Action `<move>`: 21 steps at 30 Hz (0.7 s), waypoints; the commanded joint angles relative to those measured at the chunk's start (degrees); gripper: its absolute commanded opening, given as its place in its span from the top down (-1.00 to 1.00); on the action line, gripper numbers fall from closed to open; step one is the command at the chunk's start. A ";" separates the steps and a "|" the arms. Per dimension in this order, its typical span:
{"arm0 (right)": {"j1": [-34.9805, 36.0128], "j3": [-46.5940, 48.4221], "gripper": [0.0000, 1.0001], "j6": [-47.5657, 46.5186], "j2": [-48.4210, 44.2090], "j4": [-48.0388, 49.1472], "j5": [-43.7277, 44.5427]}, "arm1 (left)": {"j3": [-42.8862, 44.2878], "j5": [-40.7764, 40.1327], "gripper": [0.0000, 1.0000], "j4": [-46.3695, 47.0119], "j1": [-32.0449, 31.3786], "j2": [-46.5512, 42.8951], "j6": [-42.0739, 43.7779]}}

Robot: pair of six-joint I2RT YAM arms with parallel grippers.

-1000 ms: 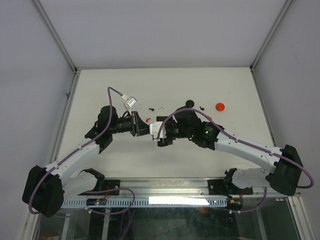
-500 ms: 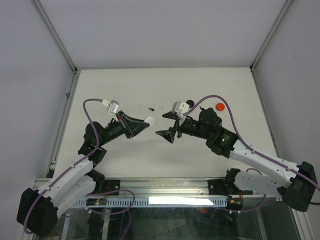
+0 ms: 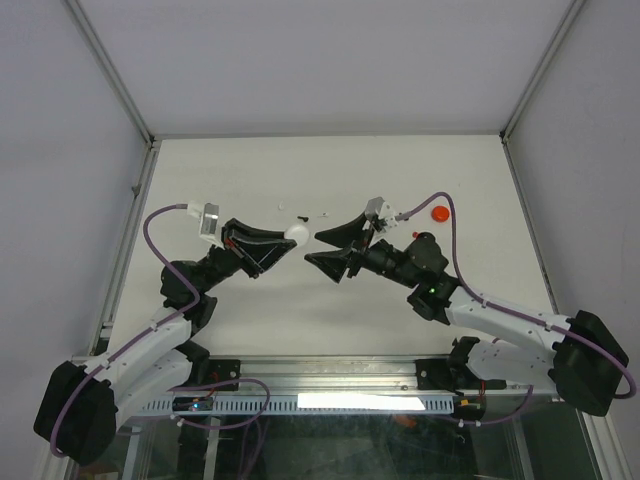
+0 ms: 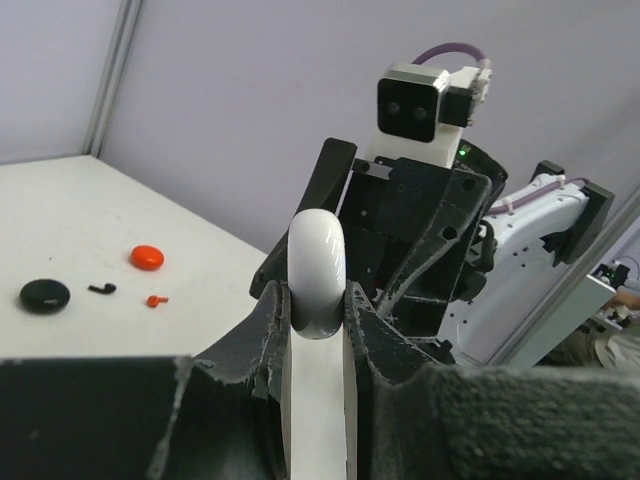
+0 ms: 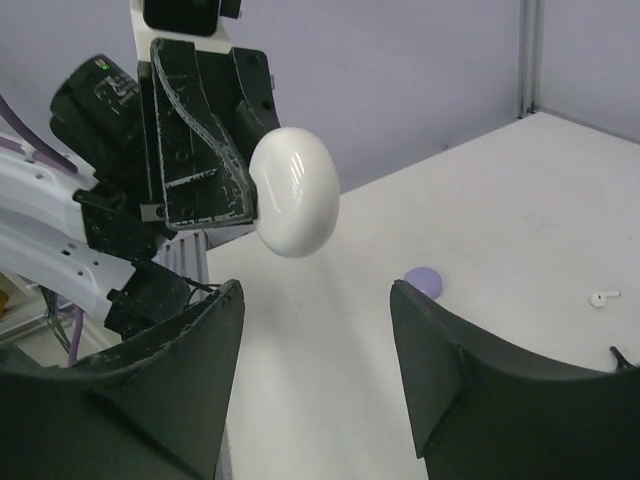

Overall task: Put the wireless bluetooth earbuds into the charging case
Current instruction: Pick up the charging case at the center of the board.

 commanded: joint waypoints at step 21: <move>-0.76 0.48 0.34 10.70 6.77 28.35 -6.10 | -0.71 0.16 0.81 20.88 -5.31 7.11 -4.68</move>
